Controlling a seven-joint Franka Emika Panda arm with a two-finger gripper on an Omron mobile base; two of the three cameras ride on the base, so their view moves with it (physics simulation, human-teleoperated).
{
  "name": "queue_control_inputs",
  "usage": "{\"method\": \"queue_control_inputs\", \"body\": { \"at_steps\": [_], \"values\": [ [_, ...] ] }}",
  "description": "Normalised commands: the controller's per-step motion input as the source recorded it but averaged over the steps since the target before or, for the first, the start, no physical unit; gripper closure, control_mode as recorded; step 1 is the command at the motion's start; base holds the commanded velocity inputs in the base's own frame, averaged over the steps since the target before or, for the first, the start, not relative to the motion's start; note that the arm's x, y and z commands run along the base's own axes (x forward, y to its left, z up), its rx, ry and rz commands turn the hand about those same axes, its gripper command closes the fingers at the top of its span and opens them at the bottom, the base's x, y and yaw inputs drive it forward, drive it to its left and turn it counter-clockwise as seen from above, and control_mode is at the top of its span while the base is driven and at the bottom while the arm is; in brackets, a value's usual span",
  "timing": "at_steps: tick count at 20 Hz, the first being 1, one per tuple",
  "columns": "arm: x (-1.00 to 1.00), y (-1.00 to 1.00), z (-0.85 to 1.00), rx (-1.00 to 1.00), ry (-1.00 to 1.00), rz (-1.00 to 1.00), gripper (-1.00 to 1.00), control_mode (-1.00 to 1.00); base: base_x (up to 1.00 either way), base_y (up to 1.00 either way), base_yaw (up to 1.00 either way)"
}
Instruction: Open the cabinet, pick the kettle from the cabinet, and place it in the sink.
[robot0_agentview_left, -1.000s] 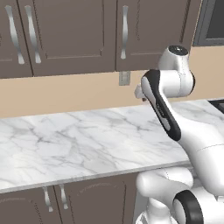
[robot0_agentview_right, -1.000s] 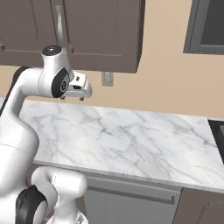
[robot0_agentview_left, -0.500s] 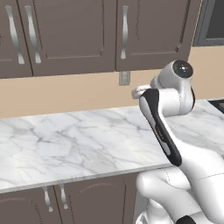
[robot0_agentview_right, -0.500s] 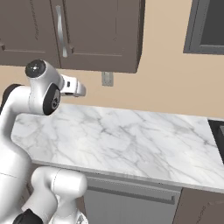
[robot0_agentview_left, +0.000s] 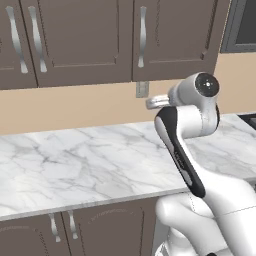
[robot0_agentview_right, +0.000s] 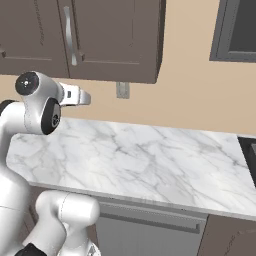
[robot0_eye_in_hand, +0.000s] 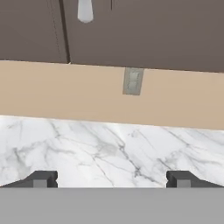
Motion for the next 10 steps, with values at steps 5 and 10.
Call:
{"method": "queue_control_inputs", "body": {
  "at_steps": [5,10],
  "values": [
    [-0.03,0.14,0.31,0.00,0.00,0.00,-1.00,-1.00,0.00,0.00,0.00],
    [0.00,0.10,0.28,0.00,0.00,0.01,-1.00,-1.00,0.00,0.00,0.00]
  ]
}}
